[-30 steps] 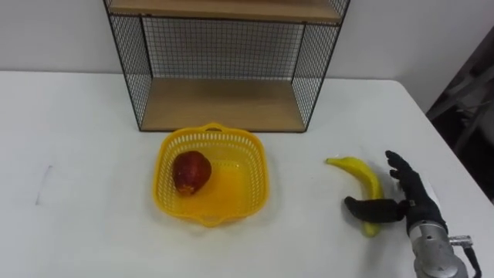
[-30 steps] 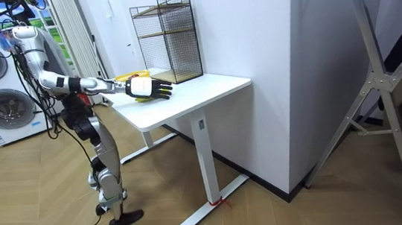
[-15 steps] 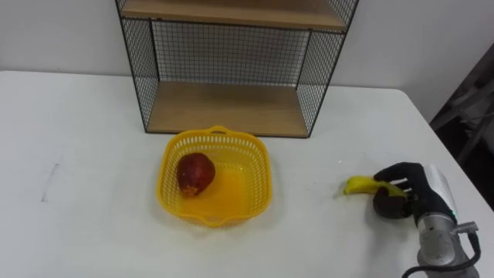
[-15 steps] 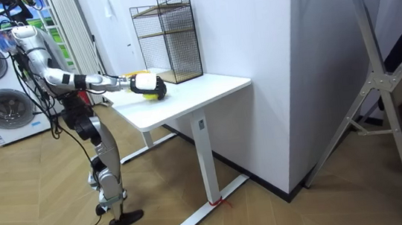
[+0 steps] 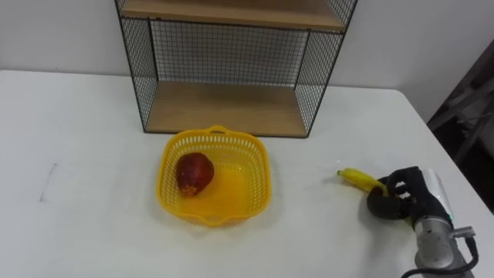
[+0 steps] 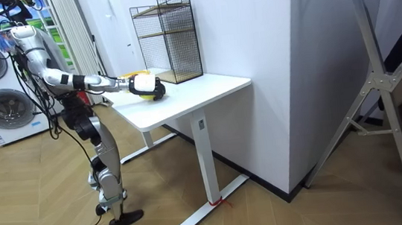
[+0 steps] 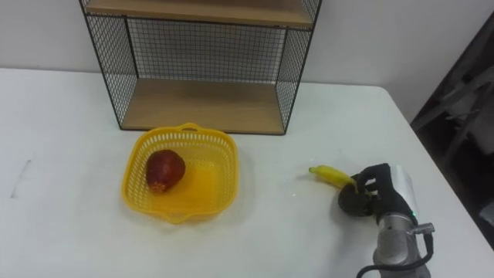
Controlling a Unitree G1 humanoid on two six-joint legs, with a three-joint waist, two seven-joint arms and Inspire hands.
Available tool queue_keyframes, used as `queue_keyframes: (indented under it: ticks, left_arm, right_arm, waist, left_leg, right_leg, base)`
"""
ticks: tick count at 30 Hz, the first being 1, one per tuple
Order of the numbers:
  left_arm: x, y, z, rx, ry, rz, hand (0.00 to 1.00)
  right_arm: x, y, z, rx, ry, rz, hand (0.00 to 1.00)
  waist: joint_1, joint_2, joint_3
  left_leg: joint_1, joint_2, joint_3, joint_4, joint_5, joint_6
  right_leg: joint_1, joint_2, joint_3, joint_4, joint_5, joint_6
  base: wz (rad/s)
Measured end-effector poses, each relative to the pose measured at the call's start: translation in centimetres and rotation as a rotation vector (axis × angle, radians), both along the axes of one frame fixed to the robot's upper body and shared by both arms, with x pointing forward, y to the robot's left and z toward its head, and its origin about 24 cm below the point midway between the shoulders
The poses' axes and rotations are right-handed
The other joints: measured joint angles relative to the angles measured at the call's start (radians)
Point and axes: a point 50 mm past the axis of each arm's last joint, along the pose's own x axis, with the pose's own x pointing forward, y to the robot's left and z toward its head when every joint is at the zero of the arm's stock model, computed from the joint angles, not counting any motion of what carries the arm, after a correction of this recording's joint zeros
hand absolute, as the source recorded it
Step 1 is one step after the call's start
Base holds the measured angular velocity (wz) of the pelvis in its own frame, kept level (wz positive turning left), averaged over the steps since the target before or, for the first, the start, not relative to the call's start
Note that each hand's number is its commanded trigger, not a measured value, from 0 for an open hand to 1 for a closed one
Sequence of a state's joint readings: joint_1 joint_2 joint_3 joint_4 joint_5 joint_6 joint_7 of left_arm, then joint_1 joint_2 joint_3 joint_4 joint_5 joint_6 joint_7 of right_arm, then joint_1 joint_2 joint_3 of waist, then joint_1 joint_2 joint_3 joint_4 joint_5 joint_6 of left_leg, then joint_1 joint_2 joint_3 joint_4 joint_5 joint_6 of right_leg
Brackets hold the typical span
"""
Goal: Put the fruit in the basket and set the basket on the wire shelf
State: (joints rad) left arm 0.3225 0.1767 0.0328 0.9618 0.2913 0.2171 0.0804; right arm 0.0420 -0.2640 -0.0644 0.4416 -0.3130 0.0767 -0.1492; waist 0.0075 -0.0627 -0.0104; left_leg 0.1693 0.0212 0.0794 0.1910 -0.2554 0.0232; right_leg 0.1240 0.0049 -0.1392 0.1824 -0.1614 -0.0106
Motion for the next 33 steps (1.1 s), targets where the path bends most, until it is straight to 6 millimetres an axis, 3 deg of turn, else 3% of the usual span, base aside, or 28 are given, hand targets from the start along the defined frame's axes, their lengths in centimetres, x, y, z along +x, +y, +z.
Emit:
queue_keyframes:
  ticks: [4,10,12,18,28,33]
  left_arm:
    - [0.2,0.0,0.0,-0.003,-0.008,0.01,0.0]
    - [0.5,-0.2,-0.2,-0.017,-0.012,0.012,0.0]
    - [0.5,-0.4,-0.2,-0.029,-0.014,0.002,0.0]
    - [0.5,-0.8,-0.4,-0.059,-0.015,-0.005,0.0]
    - [-0.6,-1.5,-0.5,-0.078,0.014,-0.01,0.0]
    - [-0.3,-1.8,-0.6,-0.088,0.0,-0.016,0.0]
  right_arm:
    - [0.0,0.1,0.1,0.081,-0.022,-0.04,1.0]
    - [-0.1,1.0,0.4,0.375,-0.088,-0.095,1.0]
    - [0.4,2.3,0.7,0.519,-0.117,-0.065,1.0]
    - [1.6,6.5,2.5,0.765,-0.185,0.086,1.0]
    - [2.1,7.6,3.9,0.848,-0.245,0.139,1.0]
    - [2.5,8.2,5.7,0.858,-0.312,0.201,1.0]
  waist:
    - [-0.001,0.001,0.0008]
    - [0.0,0.008,0.0042]
    - [0.002,0.016,0.0085]
    - [0.026,0.033,0.009]
    - [0.024,0.048,0.01]
    - [0.028,0.051,0.0084]
  left_leg:
    - [-0.003,0.0,0.0,0.0,0.0,0.0]
    - [-0.004,0.002,0.01,-0.002,0.0,-0.001]
    - [-0.003,0.002,0.016,-0.004,-0.001,-0.001]
    - [-0.018,0.0,0.017,0.001,0.0,0.0]
    - [-0.026,-0.001,-0.003,0.007,-0.001,0.0]
    - [-0.036,-0.002,-0.003,0.013,-0.001,0.0]
  right_leg:
    - [-0.004,0.0,0.001,0.002,0.0,0.0]
    - [-0.011,0.003,0.009,0.002,0.0,0.0]
    - [-0.014,0.004,0.017,0.003,0.0,0.0]
    - [-0.037,0.0,0.011,0.019,-0.001,0.001]
    - [-0.031,-0.002,0.0,0.02,-0.001,0.001]
    - [-0.04,-0.002,0.007,0.022,-0.002,0.0]
  base:
    - [0.0]
    - [-0.06]
    - [-0.08]
    - [-0.01]
    - [0.06]
    - [0.0]
